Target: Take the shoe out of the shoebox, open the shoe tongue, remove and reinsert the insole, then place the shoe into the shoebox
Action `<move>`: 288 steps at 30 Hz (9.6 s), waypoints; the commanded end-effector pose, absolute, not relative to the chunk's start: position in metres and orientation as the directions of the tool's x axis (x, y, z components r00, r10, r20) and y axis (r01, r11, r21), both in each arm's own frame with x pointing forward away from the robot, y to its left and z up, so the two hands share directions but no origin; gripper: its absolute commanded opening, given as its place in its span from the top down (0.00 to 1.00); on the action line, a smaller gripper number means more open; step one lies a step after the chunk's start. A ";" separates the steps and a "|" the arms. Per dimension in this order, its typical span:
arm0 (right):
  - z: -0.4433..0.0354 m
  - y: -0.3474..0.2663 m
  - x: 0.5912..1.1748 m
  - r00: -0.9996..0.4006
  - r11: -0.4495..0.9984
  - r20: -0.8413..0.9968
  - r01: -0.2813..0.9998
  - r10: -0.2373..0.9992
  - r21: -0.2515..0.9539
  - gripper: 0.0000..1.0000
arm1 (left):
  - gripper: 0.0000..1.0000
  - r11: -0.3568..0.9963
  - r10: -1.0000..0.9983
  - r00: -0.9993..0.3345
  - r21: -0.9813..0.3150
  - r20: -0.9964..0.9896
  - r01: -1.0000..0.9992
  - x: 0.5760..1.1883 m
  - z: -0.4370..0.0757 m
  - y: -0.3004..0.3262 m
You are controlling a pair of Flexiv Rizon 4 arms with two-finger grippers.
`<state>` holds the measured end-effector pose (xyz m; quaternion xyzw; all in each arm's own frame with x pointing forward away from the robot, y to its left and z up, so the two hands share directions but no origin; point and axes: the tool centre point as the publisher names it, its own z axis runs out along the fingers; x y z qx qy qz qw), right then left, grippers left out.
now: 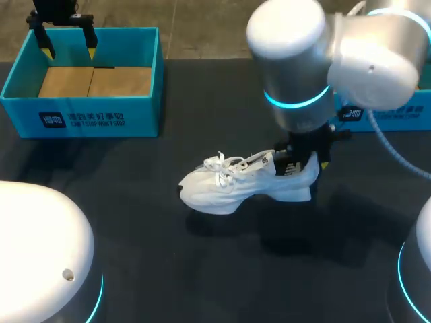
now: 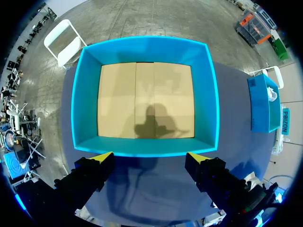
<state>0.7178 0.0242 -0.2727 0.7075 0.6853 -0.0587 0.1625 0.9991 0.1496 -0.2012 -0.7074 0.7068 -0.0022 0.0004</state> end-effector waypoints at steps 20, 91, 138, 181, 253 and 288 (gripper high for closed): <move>-0.369 0.046 0.734 0.087 -0.043 -0.287 0.987 0.954 0.156 1.00 | 0.00 -0.001 -1.000 0.001 -0.002 0.002 -1.000 0.999 -0.201 0.150; -0.265 0.050 0.758 -0.799 0.803 -0.160 0.528 0.580 0.276 0.00 | 0.00 -0.001 -1.000 0.001 -0.002 0.002 -1.000 0.999 -0.201 0.150; -0.316 0.003 0.755 -0.984 0.670 -0.168 -0.158 -0.051 0.725 0.00 | 0.00 -0.001 -1.000 0.001 -0.002 0.002 -1.000 0.999 -0.201 0.150; -0.383 0.026 0.743 -0.998 0.573 0.035 0.058 0.051 0.817 0.00 | 0.00 -0.001 -1.000 0.001 -0.002 0.002 -1.000 0.999 -0.201 0.150; -0.423 0.093 0.744 -1.000 0.492 -0.014 -0.016 -0.009 0.871 1.00 | 0.00 -0.001 -1.000 0.001 -0.002 0.002 -1.000 0.999 -0.201 0.150; -0.423 0.093 0.744 -1.000 0.492 -0.014 -0.016 -0.009 0.871 1.00 | 0.00 -0.092 -0.996 0.092 0.010 -0.002 -0.996 0.981 -0.203 0.134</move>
